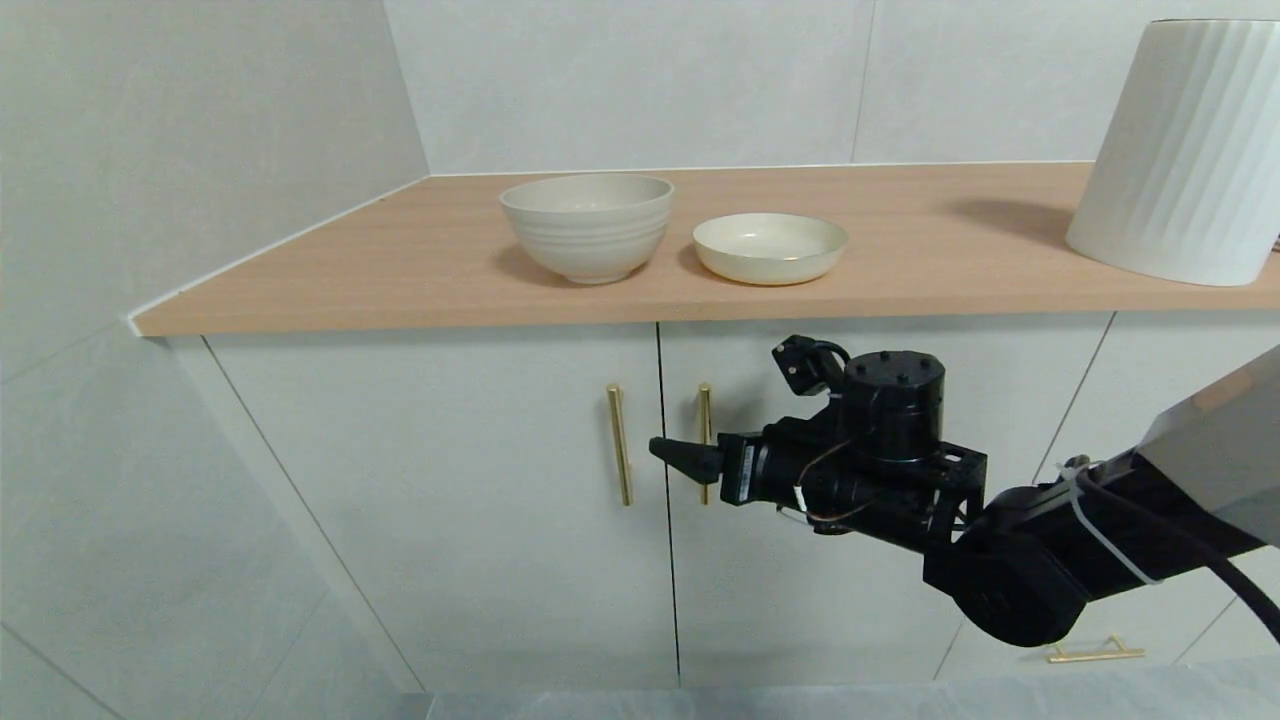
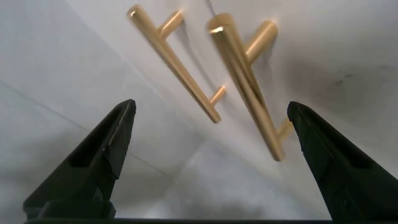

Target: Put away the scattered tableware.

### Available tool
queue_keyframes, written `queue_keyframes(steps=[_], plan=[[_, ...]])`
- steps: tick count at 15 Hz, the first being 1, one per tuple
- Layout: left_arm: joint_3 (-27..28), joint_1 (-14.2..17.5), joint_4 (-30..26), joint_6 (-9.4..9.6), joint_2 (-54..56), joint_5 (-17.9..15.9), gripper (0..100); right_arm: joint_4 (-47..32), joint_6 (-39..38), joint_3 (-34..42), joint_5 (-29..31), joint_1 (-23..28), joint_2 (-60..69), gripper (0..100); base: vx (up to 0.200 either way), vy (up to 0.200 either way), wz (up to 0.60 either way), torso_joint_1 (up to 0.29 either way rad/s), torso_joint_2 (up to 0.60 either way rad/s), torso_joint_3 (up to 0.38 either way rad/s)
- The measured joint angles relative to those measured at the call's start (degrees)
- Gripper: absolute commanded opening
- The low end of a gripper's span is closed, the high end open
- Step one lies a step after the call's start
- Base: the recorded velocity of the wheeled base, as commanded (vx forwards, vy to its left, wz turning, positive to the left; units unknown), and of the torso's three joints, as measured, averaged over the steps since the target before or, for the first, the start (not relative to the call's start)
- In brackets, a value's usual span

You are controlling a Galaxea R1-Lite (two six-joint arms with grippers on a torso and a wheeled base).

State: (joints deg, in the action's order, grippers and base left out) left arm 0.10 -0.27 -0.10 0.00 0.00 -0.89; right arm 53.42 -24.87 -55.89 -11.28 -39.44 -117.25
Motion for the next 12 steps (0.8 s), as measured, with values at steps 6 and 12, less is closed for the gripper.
queue_keyframes(steps=[6,12], plan=[[0.0,0.0,0.0,0.00,0.0,0.0,100,2.5,-2.2,-0.9,0.0,-1.1,-1.7,100,0.000,0.000,0.00,0.000,0.00,0.000],[0.0,0.0,0.0,0.00,0.0,0.0,100,2.4,-2.3,0.2,-0.7,-1.7,-1.2,100,0.000,0.000,0.00,0.000,0.00,0.000]])
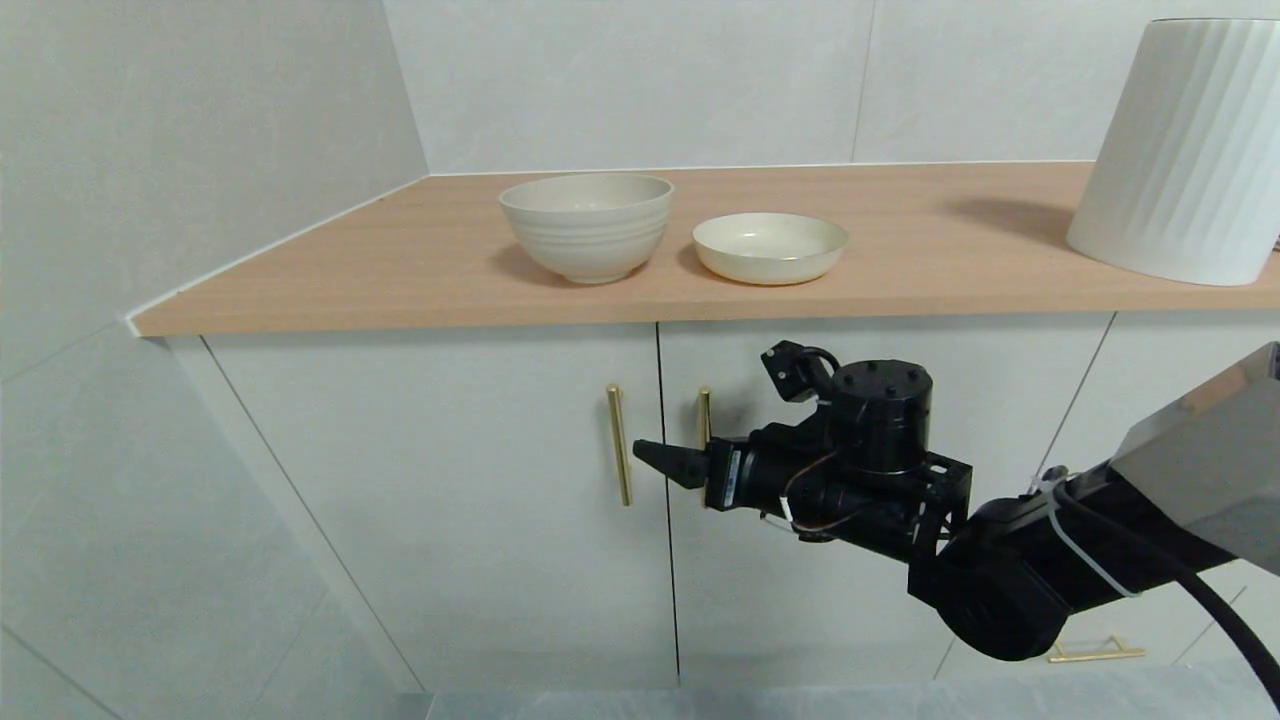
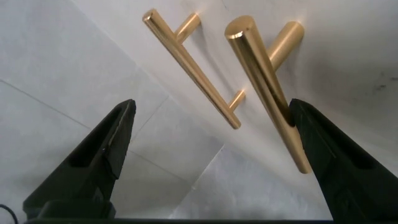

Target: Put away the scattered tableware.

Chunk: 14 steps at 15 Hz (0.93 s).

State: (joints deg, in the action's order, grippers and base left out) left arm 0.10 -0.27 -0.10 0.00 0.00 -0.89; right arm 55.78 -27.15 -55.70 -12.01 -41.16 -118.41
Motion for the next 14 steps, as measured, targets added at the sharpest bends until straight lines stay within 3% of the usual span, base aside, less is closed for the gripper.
queue_keyframes(steps=[3,8,10,12,14], plan=[[0.0,0.0,0.0,0.00,0.0,0.0,100,-0.3,0.0,1.6,-3.1,-0.2,1.0,100,0.000,0.000,0.00,0.000,0.00,0.000],[0.0,0.0,0.0,0.00,0.0,0.0,100,-2.3,-2.5,6.5,-13.4,-0.3,5.8,100,0.000,0.000,0.00,0.000,0.00,0.000],[0.0,0.0,0.0,0.00,0.0,0.0,100,-7.9,-2.6,6.8,-14.6,-0.2,8.1,100,0.000,0.000,0.00,0.000,0.00,0.000],[0.0,0.0,0.0,0.00,0.0,0.0,100,-13.6,-2.7,7.2,-20.1,0.2,11.3,100,0.000,0.000,0.00,0.000,0.00,0.000],[0.0,0.0,0.0,0.00,0.0,0.0,100,-14.2,-2.6,8.1,-24.7,1.0,13.9,100,0.000,0.000,0.00,0.000,0.00,0.000]])
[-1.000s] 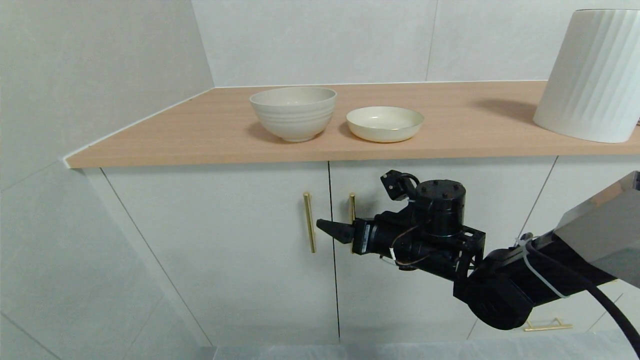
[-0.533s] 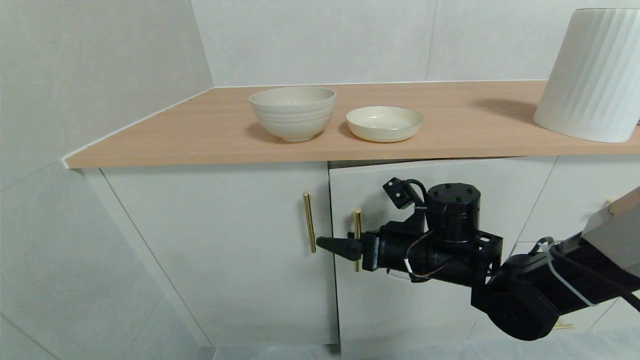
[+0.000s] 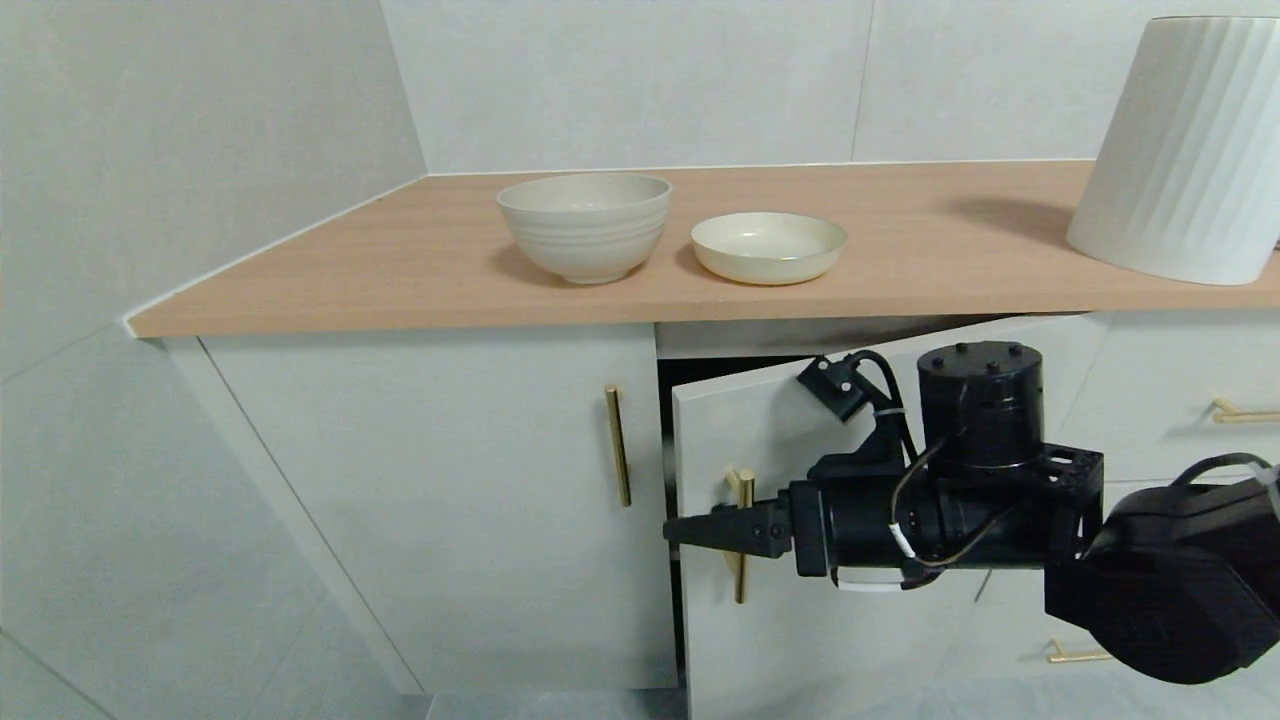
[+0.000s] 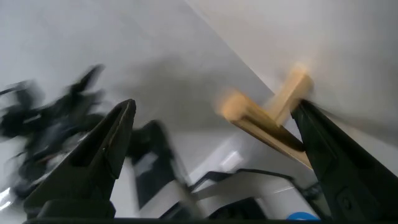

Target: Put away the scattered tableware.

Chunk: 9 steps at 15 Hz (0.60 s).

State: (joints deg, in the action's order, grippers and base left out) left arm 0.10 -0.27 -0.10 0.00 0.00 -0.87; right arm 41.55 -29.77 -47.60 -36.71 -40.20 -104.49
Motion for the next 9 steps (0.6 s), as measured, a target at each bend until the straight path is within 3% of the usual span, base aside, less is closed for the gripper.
queue_keyframes(steps=[9], plan=[[0.0,0.0,0.0,0.43,0.0,-0.1,100,0.6,0.3,2.8,-3.1,0.5,3.5,100,0.000,0.000,0.00,0.000,0.00,0.000]])
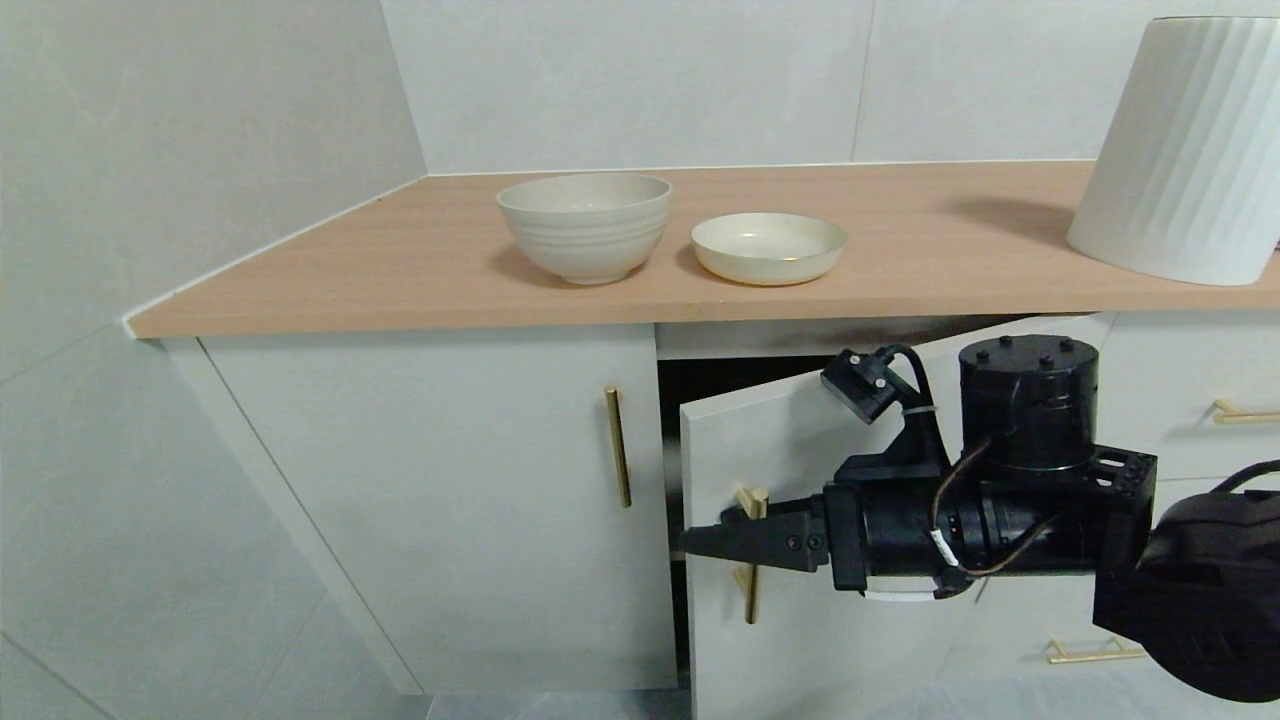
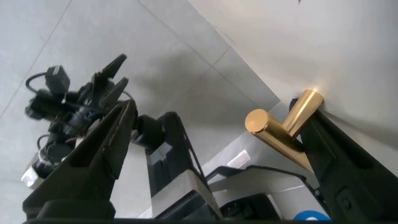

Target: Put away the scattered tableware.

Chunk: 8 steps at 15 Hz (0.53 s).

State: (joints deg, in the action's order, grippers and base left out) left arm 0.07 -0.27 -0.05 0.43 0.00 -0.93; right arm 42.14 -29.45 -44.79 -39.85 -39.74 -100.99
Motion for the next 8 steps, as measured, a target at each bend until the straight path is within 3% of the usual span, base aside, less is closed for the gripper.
queue_keyframes(steps=[4,8], plan=[[2.4,0.0,-0.7,1.89,-0.2,-1.5,100,0.2,0.0,1.4,0.0,-0.1,0.8,100,0.000,0.000,0.00,0.000,0.00,0.000],[13.9,-0.2,-6.7,2.22,-8.5,-8.8,100,2.6,0.0,2.8,0.2,-0.8,0.7,100,0.000,0.000,0.00,0.000,0.00,0.000]])
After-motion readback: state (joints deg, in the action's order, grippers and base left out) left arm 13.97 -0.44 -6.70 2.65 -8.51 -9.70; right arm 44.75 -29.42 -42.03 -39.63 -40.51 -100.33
